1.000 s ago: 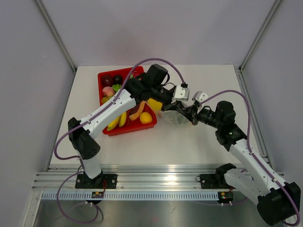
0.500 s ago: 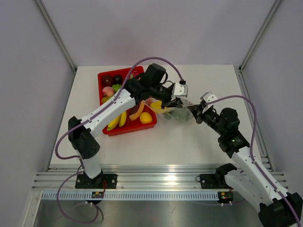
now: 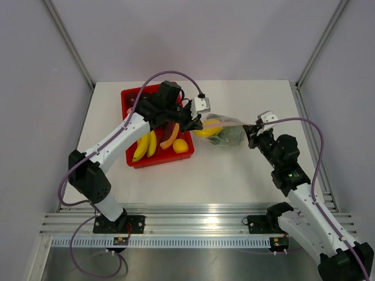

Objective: Place the food in the zip-top bag and seal the zipper
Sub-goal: Zip the zipper food storage bag at the center of the board.

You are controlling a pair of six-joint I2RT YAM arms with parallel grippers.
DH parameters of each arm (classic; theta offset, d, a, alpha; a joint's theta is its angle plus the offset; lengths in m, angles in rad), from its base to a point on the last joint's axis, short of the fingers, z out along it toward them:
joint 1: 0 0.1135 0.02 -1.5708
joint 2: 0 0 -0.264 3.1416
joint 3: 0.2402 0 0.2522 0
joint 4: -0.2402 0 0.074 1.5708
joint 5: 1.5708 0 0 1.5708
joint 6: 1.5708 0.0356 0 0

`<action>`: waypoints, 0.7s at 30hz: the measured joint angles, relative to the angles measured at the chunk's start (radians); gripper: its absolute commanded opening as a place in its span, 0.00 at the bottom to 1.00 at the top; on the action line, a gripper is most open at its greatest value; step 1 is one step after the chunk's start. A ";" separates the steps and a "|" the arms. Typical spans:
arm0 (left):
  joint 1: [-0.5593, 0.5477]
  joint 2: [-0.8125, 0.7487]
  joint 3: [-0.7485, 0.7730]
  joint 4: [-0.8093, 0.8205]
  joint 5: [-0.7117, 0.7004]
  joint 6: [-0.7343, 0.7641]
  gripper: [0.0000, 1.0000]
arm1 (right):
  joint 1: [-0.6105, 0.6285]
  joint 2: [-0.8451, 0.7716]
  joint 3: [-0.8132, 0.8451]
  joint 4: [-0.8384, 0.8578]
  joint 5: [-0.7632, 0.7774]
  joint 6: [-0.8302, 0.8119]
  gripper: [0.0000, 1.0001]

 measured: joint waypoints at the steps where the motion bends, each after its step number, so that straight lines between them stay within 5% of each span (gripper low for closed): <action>1: 0.013 -0.018 -0.031 0.015 -0.010 -0.010 0.00 | -0.007 0.000 0.000 0.000 0.009 0.005 0.00; 10: 0.103 -0.158 -0.206 0.072 -0.068 -0.070 0.00 | -0.051 0.000 0.000 0.000 0.057 0.036 0.00; 21: 0.132 -0.225 -0.249 0.116 -0.040 -0.109 0.00 | -0.050 -0.011 0.000 0.001 0.030 0.071 0.00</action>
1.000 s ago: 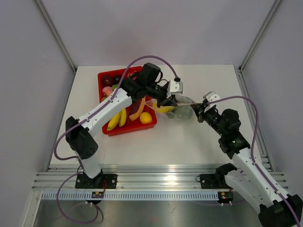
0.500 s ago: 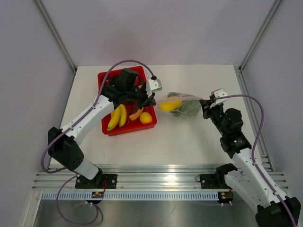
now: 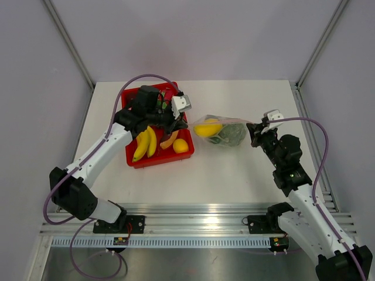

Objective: Place the food in the zip-top bag and seal the zipper
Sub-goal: Zip the zipper food storage bag at the center of the board, then place the zipper food storage bag at the center of the board, then reset both arms

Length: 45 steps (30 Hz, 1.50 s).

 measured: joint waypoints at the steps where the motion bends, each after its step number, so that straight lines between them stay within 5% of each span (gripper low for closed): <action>1: 0.001 0.000 0.000 0.003 0.004 -0.003 0.00 | 0.000 -0.001 0.000 0.000 0.001 0.000 0.00; 10: 0.011 0.067 0.058 0.155 0.022 -0.178 0.00 | -0.029 0.141 0.095 0.071 0.095 -0.035 0.00; 20: 0.012 0.424 0.602 0.194 0.020 -0.296 0.00 | -0.174 0.446 0.388 0.262 0.131 -0.050 0.00; 21: 0.012 0.442 0.631 0.201 0.029 -0.306 0.00 | -0.180 0.455 0.398 0.279 0.134 -0.053 0.04; 22: 0.012 0.451 0.643 0.215 0.040 -0.315 0.00 | -0.183 0.457 0.399 0.291 0.135 -0.057 0.17; 23: 0.012 0.453 0.644 0.220 0.056 -0.323 0.08 | -0.185 0.455 0.398 0.294 0.136 -0.057 0.27; 24: 0.012 0.453 0.635 0.229 0.074 -0.330 0.54 | -0.187 0.450 0.391 0.300 0.139 -0.057 0.38; 25: 0.012 0.448 0.617 0.239 0.093 -0.330 0.70 | -0.188 0.436 0.375 0.307 0.140 -0.056 0.57; 29: 0.012 0.375 0.414 0.292 0.131 -0.367 0.99 | -0.190 0.295 0.233 0.262 0.138 -0.019 0.80; 34: 0.012 0.223 0.150 0.293 0.097 -0.425 0.99 | -0.190 0.095 0.149 0.081 0.141 0.054 0.99; 38: 0.009 0.077 0.091 0.280 -0.033 -0.511 0.99 | -0.190 0.034 0.250 -0.155 0.164 0.127 0.99; 45: 0.009 -0.182 -0.035 0.258 -0.299 -0.690 0.99 | -0.190 0.150 0.575 -0.594 0.254 0.319 0.99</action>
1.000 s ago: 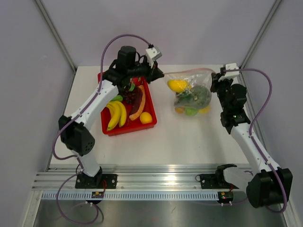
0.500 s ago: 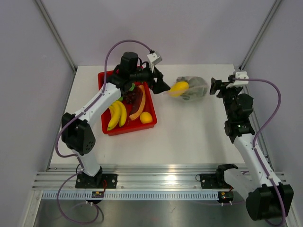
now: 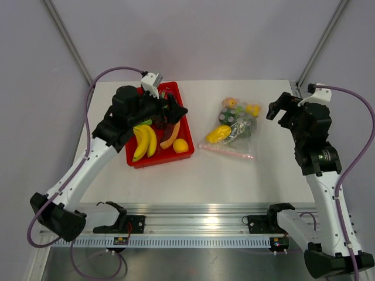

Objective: Place the food in the zip-top bag and seal the zipper
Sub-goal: Reset both arms

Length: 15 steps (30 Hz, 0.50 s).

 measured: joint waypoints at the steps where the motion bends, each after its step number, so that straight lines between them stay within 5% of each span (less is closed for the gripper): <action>1: 0.000 -0.028 -0.032 -0.011 -0.041 -0.018 0.99 | 0.000 0.019 0.024 -0.063 0.031 0.037 0.99; 9: 0.000 -0.293 -0.406 -0.093 -0.317 -0.134 0.99 | -0.002 0.070 -0.039 -0.378 0.194 0.265 0.99; 15: 0.000 -0.428 -0.489 -0.119 -0.482 -0.141 0.99 | -0.002 -0.048 -0.156 -0.410 0.231 0.337 0.99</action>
